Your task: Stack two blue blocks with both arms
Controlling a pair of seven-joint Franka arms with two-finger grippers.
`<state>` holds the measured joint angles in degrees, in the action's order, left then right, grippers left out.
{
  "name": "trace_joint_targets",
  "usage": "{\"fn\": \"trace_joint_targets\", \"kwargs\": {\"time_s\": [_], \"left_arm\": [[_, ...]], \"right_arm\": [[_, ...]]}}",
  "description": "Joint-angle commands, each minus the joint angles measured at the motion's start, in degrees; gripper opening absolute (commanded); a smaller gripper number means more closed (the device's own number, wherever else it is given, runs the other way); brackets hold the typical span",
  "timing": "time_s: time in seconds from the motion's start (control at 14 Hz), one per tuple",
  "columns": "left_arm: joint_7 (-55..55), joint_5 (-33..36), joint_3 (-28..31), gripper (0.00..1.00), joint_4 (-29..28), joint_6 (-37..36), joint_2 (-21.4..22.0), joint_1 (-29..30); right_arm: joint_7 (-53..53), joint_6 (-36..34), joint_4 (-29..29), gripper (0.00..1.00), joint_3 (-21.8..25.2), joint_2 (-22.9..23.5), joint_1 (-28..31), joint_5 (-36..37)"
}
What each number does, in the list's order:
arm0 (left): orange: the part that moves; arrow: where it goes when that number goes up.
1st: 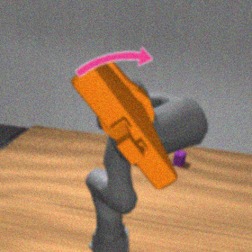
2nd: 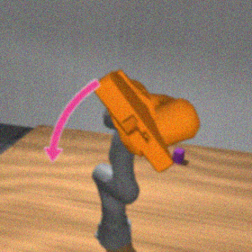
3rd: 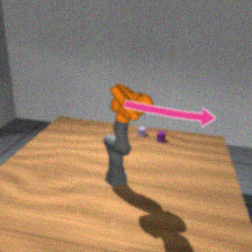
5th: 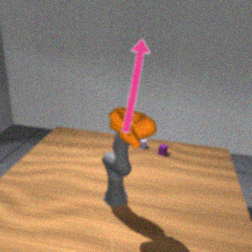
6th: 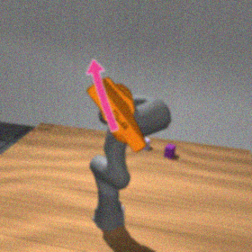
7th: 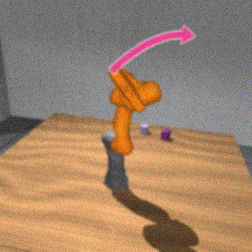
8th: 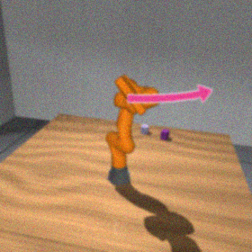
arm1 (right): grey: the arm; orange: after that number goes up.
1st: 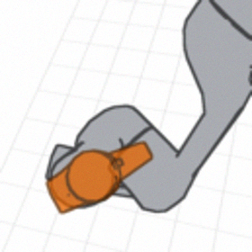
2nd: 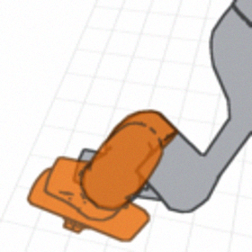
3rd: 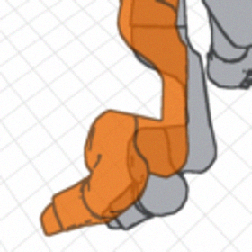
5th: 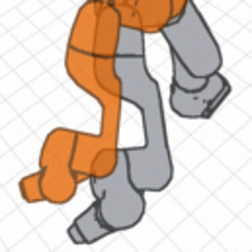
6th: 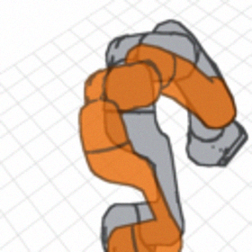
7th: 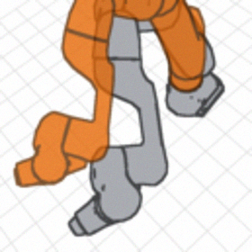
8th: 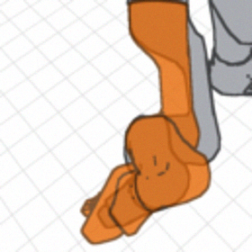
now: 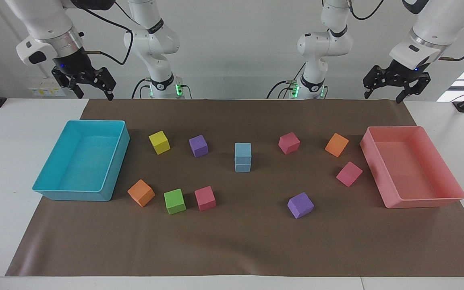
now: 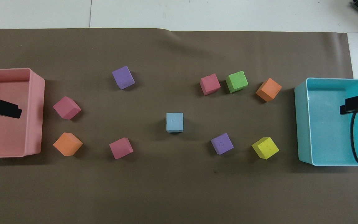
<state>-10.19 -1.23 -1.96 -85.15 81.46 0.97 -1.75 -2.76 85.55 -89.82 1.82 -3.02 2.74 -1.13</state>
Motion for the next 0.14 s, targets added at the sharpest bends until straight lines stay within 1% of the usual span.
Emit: {"fn": "trace_joint_targets", "kwargs": {"time_s": [0.0,0.07], "left_arm": [[-0.53,-0.18,-0.68,1.00,0.51,-1.21,0.43,1.04],[-0.53,-0.18,-0.68,1.00,0.42,-1.21,0.52,0.96]], "right_arm": [[0.82,0.67,0.09,1.00,-0.15,0.20,0.16,-0.10],[1.00,0.94,0.09,1.00,-0.15,0.20,0.25,-0.10]]}}
